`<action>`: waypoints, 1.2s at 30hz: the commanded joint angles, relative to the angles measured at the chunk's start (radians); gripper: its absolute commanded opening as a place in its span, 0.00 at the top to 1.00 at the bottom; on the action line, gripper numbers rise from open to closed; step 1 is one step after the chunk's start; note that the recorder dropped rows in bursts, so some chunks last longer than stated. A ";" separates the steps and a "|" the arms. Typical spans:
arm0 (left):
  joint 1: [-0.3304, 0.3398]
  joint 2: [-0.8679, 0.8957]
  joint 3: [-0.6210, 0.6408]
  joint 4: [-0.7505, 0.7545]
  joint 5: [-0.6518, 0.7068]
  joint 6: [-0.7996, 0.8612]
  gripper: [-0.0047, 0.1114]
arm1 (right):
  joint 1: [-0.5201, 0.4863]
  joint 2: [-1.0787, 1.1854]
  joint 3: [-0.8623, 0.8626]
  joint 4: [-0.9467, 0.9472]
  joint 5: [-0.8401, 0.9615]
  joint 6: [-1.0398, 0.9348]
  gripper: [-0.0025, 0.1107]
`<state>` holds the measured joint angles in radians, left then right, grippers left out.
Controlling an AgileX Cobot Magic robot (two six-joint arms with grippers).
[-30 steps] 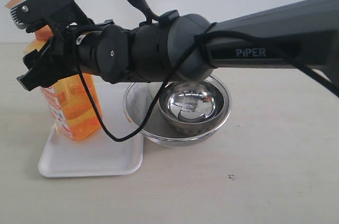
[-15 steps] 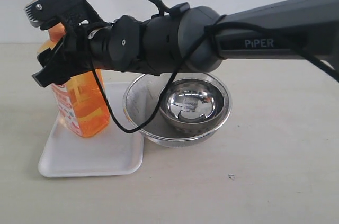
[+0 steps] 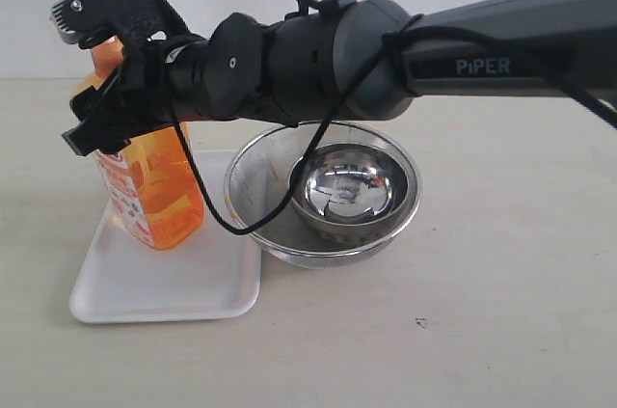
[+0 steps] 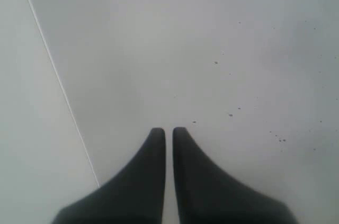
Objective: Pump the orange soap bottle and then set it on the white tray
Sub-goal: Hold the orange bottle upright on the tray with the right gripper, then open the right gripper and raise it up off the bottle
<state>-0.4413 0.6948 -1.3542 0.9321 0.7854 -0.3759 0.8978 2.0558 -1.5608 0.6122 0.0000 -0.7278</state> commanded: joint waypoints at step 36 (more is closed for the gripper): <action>0.001 -0.001 -0.006 -0.009 0.001 0.002 0.92 | -0.010 -0.162 -0.006 -0.009 0.141 -0.025 0.11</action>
<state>-0.4413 0.6948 -1.3542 0.9321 0.7854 -0.3759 0.8961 1.9343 -1.5614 0.6175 0.1133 -0.7395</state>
